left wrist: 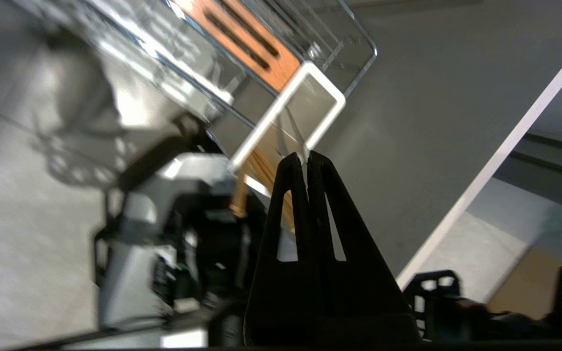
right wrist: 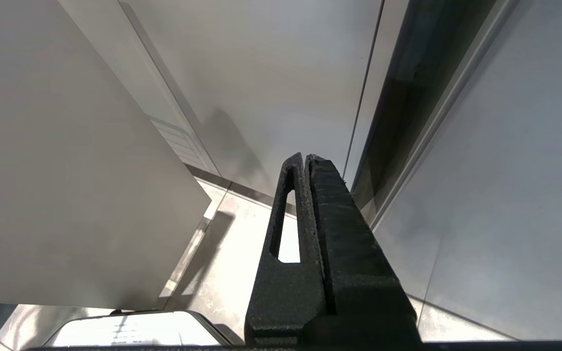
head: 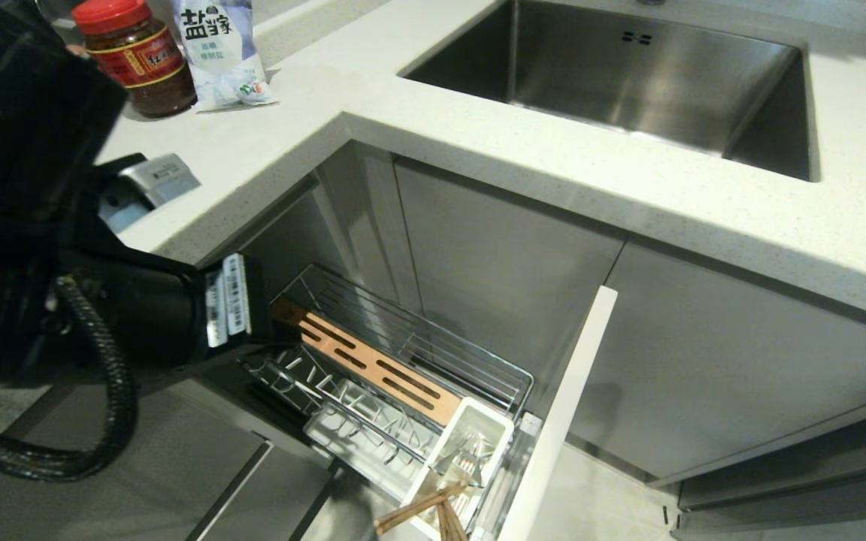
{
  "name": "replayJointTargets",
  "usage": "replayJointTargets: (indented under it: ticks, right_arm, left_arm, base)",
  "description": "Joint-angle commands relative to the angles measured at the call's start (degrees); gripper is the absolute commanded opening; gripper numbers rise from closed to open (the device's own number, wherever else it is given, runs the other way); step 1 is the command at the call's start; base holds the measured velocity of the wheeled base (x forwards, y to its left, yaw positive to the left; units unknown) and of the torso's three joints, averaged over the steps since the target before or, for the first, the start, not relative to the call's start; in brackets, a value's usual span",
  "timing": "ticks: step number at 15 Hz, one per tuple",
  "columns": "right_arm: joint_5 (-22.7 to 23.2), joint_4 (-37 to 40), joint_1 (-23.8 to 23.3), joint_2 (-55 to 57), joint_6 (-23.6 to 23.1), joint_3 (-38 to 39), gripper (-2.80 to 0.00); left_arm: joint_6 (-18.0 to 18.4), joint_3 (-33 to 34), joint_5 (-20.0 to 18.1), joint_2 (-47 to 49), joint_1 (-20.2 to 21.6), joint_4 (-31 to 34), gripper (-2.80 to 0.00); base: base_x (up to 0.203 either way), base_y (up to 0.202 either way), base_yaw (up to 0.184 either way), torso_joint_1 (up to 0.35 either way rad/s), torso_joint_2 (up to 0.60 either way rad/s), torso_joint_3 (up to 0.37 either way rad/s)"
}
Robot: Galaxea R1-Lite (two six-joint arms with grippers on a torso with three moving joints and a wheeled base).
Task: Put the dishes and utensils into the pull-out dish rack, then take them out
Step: Take the fork out of the cupboard
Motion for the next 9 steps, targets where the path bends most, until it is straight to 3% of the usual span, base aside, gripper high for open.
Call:
replayJointTargets:
  ticks: [1,4,5,9]
  right_arm:
    - [0.0,0.0,0.0,-0.2,0.0,0.0,-2.80]
    - [-0.1,0.0,0.0,-0.2,0.0,0.0,-2.80]
    - [0.0,0.0,0.0,-0.2,0.0,0.0,-2.80]
    - [-0.1,0.0,0.0,-0.2,0.0,0.0,-2.80]
  left_arm:
    - [-9.4,0.5,0.2,5.9,-4.2,0.1,-2.80]
    - [-13.9,5.0,0.5,10.1,-8.7,-3.6,-2.80]
    - [-14.1,7.2,1.2,11.3,-9.2,-6.9,0.00]
    - [-14.1,12.4,5.3,15.3,-9.7,-15.3,0.00]
  base:
    - [0.000,0.000,0.000,0.000,0.00,0.000]
    - [0.000,0.000,0.000,0.000,0.00,0.000]
    - [0.000,0.000,0.000,0.000,0.00,0.000]
    - [0.000,0.000,0.000,0.000,0.00,0.000]
